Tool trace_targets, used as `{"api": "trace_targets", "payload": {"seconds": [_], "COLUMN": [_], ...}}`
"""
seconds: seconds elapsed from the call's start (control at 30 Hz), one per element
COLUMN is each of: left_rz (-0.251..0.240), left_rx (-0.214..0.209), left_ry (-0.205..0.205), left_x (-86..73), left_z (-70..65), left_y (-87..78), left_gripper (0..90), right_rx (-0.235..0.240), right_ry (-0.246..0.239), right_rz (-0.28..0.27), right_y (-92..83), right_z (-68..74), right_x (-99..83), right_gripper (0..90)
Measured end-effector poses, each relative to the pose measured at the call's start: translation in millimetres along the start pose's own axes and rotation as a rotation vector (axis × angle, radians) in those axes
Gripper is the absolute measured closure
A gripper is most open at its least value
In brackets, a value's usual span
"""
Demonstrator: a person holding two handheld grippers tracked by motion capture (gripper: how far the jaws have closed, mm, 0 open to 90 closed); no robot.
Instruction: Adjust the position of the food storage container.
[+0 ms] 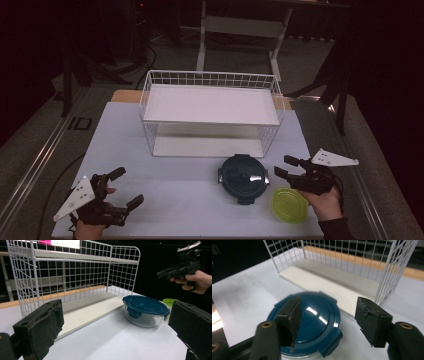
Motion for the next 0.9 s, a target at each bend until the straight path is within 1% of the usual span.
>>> {"api": "trace_targets", "payload": {"seconds": [0.07, 0.13, 0.3, 0.43, 0.53, 0.57, 0.7, 0.77, 0.9], "left_rz": [0.001, 0.000, 0.001, 0.003, 0.003, 0.005, 0.007, 0.007, 0.008], "left_rx": [-0.001, -0.001, -0.002, -0.002, -0.003, -0.004, -0.004, -0.004, -0.003], "left_ry": [-0.003, -0.004, -0.003, -0.004, -0.003, -0.004, -0.004, -0.004, -0.007], "left_x": [-0.2, -0.2, -0.7, -0.9, -1.0, -1.2, -1.4, -1.5, -1.8], "left_z": [0.5, 0.6, 0.5, 0.5, 0.6, 0.7, 0.9, 1.1, 1.3], "left_y": [-0.1, 0.1, 0.9, 1.2, 1.1, 1.1, 1.2, 1.3, 1.2], "left_gripper": [0.0, 0.0, 0.0, 0.0, 0.0, 0.0, 0.0, 0.0, 0.0], "right_rx": [0.011, 0.017, 0.021, 0.034, 0.045, 0.045, 0.077, 0.084, 0.099], "right_ry": [0.002, 0.000, -0.007, -0.016, -0.017, -0.018, -0.025, -0.028, -0.029], "right_rz": [0.029, 0.061, 0.109, 0.163, 0.185, 0.194, 0.231, 0.256, 0.283], "right_y": [5.1, 10.1, 16.4, 20.8, 23.0, 23.6, 27.2, 29.7, 33.3], "right_z": [-4.4, -7.9, -15.5, -21.1, -23.7, -24.3, -26.0, -27.6, -30.1], "right_x": [-4.6, -9.8, -18.5, -25.9, -29.3, -30.3, -34.6, -37.1, -39.1], "right_gripper": [46.3, 54.2, 67.6, 73.9, 77.3, 79.7, 87.2, 89.6, 89.8]}}
Point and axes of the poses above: each handheld gripper's, and its own axes: y roughly forward along the jaws, x roughly out of its top, z roughly to its left, the point moved 4 cm from there along y, roughly forward along the jaws, and after that the axes turned 1 degree about x, right-handed, at the moved point
